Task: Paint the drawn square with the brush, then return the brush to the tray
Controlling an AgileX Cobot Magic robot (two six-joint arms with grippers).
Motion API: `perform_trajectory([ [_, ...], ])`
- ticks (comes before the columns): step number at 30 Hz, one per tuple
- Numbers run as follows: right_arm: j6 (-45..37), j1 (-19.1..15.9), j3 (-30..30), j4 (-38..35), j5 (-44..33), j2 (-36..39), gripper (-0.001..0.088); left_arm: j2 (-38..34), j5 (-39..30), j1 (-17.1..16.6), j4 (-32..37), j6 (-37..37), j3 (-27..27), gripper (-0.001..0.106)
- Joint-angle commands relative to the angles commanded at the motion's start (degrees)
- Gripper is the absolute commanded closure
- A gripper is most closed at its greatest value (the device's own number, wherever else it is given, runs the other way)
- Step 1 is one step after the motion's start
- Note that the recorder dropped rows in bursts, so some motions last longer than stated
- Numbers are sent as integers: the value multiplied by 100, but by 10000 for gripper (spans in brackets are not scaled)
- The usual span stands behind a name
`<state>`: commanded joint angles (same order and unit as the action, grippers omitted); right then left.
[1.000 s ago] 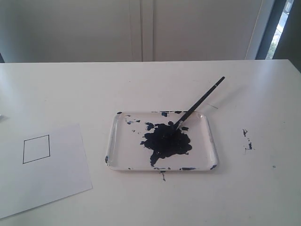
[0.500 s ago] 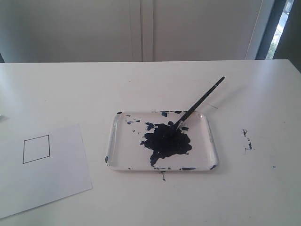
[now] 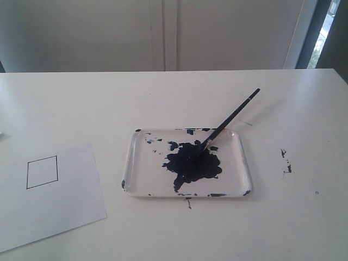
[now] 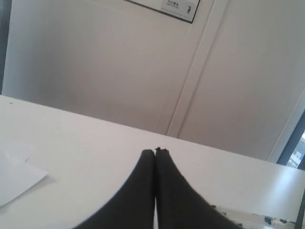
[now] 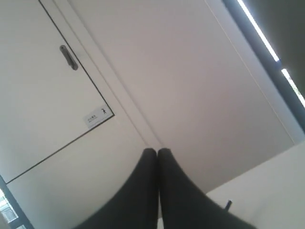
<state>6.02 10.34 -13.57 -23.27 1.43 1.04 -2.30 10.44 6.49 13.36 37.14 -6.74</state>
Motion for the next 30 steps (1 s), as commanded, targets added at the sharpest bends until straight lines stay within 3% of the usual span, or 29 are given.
perform_trajectory([
  [5, -99, 0, -775, -11, -501, 926, 868, -734, -322, 0, 44, 39, -614, 1053],
  [9, -559, 0, -1532, -35, -1280, 1949, 868, -1481, -1044, 0, 508, 39, -1173, 1053],
  [18, -1517, 0, -3142, -447, -2780, 4642, 868, -3099, -1840, 0, 527, -468, -1729, 1053],
  [22, -1485, 0, -3352, -447, -1855, 5438, 868, -3691, -2367, 0, 450, -914, -1818, 1053],
  [26, -1474, 0, -3378, -613, -1244, 5890, 868, -3996, -2222, 0, -150, -914, -1867, 1053],
  [30, -1486, 0, -3450, -679, -1282, 6519, 868, -4136, -2362, 0, -250, -1167, -1867, 1053],
])
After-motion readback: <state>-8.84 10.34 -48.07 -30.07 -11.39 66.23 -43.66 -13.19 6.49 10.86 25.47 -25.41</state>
